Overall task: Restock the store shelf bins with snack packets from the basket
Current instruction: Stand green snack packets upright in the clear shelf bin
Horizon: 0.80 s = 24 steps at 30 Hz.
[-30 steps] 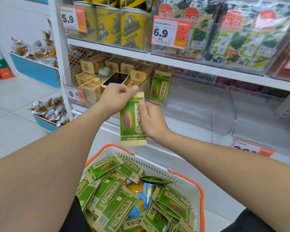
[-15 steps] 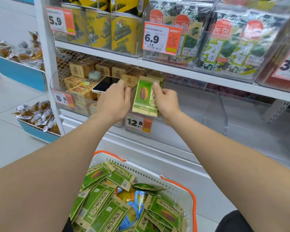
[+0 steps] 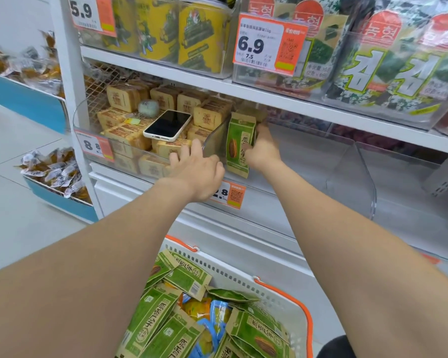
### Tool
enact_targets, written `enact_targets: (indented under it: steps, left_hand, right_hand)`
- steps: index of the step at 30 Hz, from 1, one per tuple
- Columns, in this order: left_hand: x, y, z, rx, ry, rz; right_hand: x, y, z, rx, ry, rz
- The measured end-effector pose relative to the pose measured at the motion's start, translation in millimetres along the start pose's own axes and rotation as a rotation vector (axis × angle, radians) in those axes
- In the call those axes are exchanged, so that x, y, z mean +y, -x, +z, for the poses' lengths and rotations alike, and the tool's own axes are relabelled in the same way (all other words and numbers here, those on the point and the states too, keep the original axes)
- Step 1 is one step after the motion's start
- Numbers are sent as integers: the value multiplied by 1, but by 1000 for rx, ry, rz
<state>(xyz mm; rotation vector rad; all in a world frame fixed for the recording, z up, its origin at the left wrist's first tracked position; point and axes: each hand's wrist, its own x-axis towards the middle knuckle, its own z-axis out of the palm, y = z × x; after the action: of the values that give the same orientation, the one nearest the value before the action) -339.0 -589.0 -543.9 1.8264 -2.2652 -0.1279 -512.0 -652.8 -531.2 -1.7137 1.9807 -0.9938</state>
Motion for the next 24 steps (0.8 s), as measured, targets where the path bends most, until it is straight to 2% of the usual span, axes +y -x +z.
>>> enact_targets:
  steps: [4, 11, 17, 19, 24]
  left_hand:
    - [-1, -1, 2, 4, 21, 3]
    - [0, 0, 1, 6, 27, 10]
    - [1, 1, -2, -21, 17, -1]
    - [3, 2, -3, -16, 15, -12]
    - [4, 8, -3, 20, 33, 8]
  right_hand:
    - [4, -14, 5, 47, -7, 27]
    - [8, -17, 0, 113, 90, 181]
    - [1, -7, -1, 136, 150, 161]
    - [-3, 0, -3, 99, 193, 131]
    - [-7, 18, -4, -145, 322, 40]
